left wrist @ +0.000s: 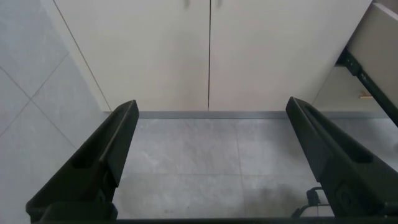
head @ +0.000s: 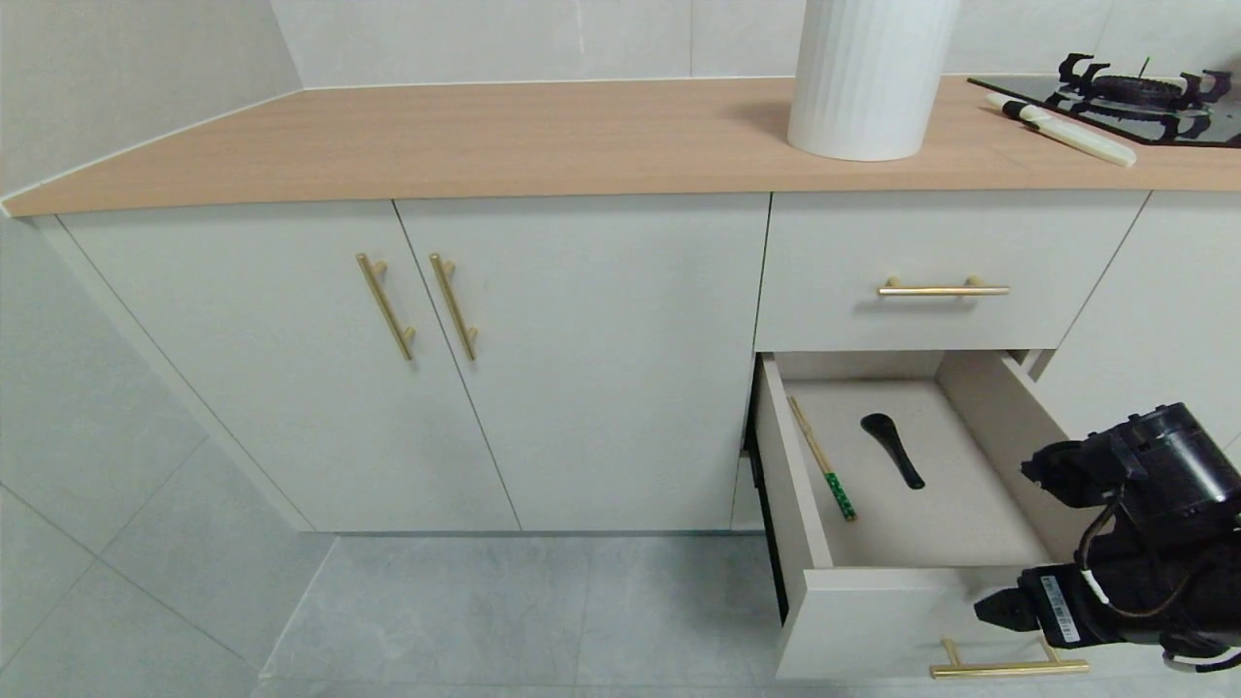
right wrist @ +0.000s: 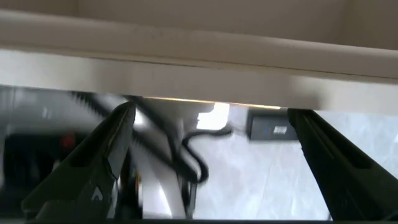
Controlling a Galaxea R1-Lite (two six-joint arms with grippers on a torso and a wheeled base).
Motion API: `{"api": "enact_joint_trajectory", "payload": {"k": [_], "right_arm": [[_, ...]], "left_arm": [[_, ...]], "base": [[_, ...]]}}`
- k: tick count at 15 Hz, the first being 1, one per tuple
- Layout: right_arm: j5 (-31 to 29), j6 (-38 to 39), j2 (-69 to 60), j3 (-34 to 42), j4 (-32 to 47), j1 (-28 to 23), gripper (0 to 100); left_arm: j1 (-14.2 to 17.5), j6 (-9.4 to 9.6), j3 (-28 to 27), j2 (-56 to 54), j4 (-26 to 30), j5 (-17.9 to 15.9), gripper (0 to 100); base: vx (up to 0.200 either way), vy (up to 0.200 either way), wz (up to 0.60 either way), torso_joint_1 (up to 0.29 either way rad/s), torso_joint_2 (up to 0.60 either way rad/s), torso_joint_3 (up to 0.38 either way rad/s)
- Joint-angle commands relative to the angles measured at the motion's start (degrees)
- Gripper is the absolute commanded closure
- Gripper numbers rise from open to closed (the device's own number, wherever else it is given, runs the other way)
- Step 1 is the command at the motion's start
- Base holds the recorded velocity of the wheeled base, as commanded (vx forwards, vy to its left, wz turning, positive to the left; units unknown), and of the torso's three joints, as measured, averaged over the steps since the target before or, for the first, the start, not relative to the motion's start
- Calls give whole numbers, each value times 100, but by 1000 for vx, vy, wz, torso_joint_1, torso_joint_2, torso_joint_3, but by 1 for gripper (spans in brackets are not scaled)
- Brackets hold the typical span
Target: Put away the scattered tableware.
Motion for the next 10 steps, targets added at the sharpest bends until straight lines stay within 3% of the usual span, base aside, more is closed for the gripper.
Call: {"api": "enact_joint_trajectory", "payload": {"k": [1, 3, 4, 10], "right_arm": [[-96, 10, 278, -43, -275, 3, 0], [-105, 1, 428, -87, -574, -15, 0], [-105, -16, 779, -368, -864, -164, 0], [-52, -34, 1983, -1915, -926, -771, 0]], "left_arm": [[9, -1, 0, 2, 0, 2, 0], [0, -1, -9, 2, 0, 2, 0], [0, -1, 0, 2, 0, 2, 0], [0, -1, 0, 2, 9, 2, 0]], "base": [[0, 0, 0, 0, 0, 0], [0, 0, 0, 0, 0, 0], [0, 0, 0, 0, 0, 0], [0, 0, 0, 0, 0, 0]]}}
